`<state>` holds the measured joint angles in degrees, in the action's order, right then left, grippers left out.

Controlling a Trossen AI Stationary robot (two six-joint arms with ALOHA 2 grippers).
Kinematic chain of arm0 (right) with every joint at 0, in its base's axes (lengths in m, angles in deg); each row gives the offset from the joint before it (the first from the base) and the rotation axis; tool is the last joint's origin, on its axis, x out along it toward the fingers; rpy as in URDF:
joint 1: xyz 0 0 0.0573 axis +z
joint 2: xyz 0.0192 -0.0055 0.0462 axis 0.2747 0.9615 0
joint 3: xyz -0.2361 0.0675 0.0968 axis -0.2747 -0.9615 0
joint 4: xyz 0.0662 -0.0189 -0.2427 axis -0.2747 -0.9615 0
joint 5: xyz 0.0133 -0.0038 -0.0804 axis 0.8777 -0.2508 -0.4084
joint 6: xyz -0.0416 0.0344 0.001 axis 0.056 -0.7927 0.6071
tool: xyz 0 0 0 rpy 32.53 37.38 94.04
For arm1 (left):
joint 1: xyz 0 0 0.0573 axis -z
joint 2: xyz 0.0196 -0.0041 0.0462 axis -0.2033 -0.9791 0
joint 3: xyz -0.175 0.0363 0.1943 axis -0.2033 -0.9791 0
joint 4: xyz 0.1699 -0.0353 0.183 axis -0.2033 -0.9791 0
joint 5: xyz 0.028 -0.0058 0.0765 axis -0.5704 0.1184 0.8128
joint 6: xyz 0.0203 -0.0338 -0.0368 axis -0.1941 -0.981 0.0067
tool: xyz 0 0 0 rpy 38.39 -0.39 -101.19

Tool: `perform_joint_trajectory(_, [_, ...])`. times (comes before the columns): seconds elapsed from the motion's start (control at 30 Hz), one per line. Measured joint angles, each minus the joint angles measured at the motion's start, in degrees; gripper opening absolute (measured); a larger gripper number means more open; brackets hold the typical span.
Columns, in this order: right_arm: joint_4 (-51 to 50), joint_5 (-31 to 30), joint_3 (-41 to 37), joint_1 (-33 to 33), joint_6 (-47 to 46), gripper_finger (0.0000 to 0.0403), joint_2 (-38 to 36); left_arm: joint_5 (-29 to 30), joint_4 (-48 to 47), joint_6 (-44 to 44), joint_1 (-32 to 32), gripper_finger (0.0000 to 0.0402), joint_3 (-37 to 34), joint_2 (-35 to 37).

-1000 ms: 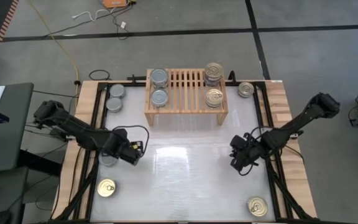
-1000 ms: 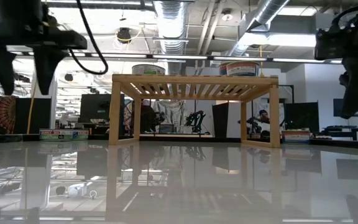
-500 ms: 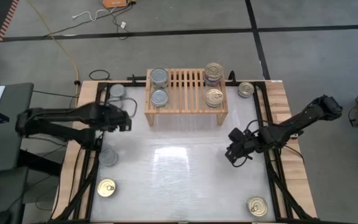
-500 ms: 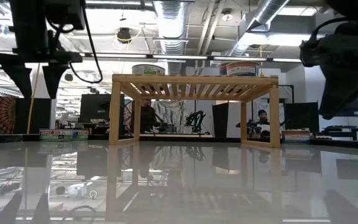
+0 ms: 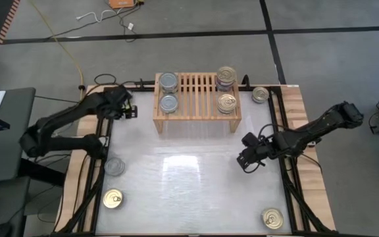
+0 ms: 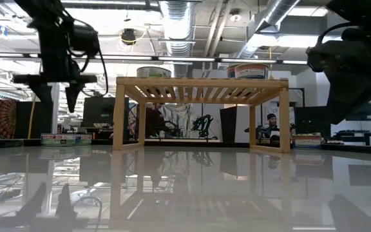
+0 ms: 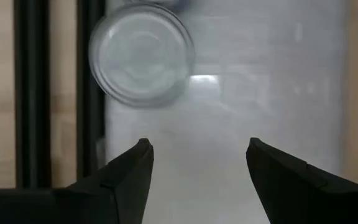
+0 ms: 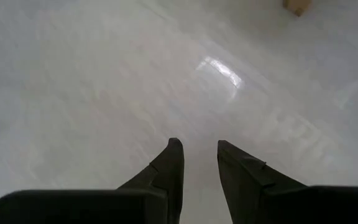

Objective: Stack canned seafood by type on shelf
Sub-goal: Stack the green tuna can on top of the other green tuna can on the shelf

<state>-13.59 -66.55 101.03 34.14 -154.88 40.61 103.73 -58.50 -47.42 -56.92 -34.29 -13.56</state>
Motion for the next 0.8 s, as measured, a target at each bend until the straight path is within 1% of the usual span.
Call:
perform_joint_trajectory(0.17, [0.18,-0.03,0.00,-1.29,-3.98,0.0123,0.00,-0.02,2.82,4.91,-7.26,0.0234,0.00,-5.96])
perform_joint_trajectory(0.33, [1.32,-0.05,0.00,-1.98,-4.02,0.0123,0.00,-0.05,9.12,9.21,-10.34,0.0204,0.00,-10.76])
perform_joint_trajectory(0.47, [2.41,-0.05,0.00,-2.48,-4.02,0.0123,0.00,3.28,10.26,5.23,-10.47,0.0182,0.00,-12.60])
perform_joint_trajectory(0.53, [2.78,-0.05,0.00,-2.67,-4.04,0.0123,0.00,3.69,10.25,4.71,-10.34,0.0168,0.00,-13.31])
perform_joint_trajectory(0.7, [2.98,-0.05,0.00,-2.67,-4.05,0.0123,0.00,3.76,10.38,3.25,-10.40,0.0117,0.00,-14.33])
perform_joint_trajectory(0.8, [3.02,-0.07,0.00,-2.67,-4.07,0.0123,0.00,4.55,11.73,0.71,-10.38,0.0086,0.00,-15.00])
